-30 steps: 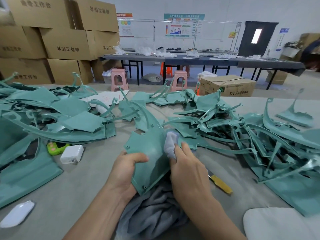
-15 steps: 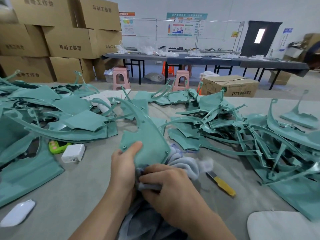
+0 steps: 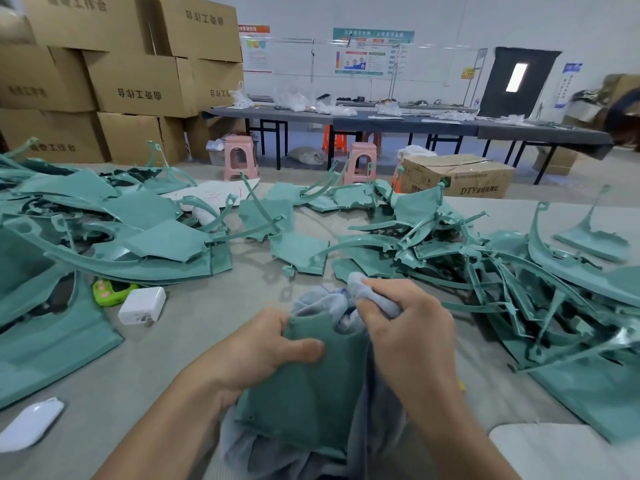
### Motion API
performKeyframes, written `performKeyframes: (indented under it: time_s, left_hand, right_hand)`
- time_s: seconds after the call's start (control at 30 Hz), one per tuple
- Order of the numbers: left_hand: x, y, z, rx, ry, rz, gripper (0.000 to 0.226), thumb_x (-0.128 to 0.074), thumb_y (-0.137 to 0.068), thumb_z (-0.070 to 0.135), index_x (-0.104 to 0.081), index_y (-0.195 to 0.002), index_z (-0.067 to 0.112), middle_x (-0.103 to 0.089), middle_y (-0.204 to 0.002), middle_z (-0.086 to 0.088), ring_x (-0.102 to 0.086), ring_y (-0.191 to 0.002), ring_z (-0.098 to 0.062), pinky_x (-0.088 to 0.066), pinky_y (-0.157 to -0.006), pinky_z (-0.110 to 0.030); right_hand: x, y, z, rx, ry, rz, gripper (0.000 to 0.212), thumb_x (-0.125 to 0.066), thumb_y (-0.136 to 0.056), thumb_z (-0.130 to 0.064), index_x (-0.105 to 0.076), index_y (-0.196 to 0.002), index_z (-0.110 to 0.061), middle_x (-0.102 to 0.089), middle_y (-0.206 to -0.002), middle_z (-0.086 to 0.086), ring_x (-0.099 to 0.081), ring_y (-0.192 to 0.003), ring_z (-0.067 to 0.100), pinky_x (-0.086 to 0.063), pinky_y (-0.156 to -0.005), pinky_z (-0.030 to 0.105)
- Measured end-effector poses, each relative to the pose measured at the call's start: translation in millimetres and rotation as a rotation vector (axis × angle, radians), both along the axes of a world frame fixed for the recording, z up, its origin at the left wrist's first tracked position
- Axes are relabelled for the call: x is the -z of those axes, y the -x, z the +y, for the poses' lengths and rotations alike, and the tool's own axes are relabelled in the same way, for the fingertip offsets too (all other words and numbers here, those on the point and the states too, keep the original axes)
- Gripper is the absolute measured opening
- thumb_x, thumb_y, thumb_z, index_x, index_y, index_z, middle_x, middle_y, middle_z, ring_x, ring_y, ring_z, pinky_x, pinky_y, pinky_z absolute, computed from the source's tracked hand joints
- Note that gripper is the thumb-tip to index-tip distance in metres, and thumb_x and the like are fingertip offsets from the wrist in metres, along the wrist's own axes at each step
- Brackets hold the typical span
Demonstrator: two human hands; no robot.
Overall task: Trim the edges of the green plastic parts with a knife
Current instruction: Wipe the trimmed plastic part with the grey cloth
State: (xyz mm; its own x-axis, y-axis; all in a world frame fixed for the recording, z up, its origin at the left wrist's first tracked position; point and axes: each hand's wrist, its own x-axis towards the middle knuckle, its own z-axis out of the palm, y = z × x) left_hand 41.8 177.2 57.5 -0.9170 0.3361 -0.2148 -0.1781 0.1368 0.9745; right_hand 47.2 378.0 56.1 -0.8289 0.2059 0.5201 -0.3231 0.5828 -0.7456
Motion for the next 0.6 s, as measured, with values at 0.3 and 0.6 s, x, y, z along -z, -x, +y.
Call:
performKeyframes:
  time_s: [0.3, 0.6]
  left_hand:
    - [2.7, -1.4, 2.9, 0.028, 0.064, 0.002, 0.025, -0.082, -0.074, 0.021, -0.078, -0.09, 0.002, -0.076, -0.093, -0.023, -0.074, -0.078, -0.034, -0.059, -0.066, -0.035]
    - [4.8, 1.4, -3.6, -0.059, 0.01, -0.049, 0.01, -0.076, -0.084, 0.005, -0.077, -0.086, -0.004, -0.074, -0.09, -0.03, -0.073, -0.069, -0.033, -0.057, -0.059, -0.031]
  right_hand:
    - [4.3, 22.6, 25.0, 0.044, -0.015, -0.241, 0.03, -0.067, -0.092, -0.048, -0.074, -0.086, -0.02, -0.066, -0.065, 0.007, -0.054, -0.056, 0.024, -0.045, -0.052, 0.039]
    - [-2.5, 14.4, 36.2, -0.393, -0.017, -0.363, 0.012, -0.085, -0.08, -0.022, -0.084, -0.083, -0.034, -0.076, -0.076, -0.014, -0.071, -0.075, 0.006, -0.057, -0.067, 0.026]
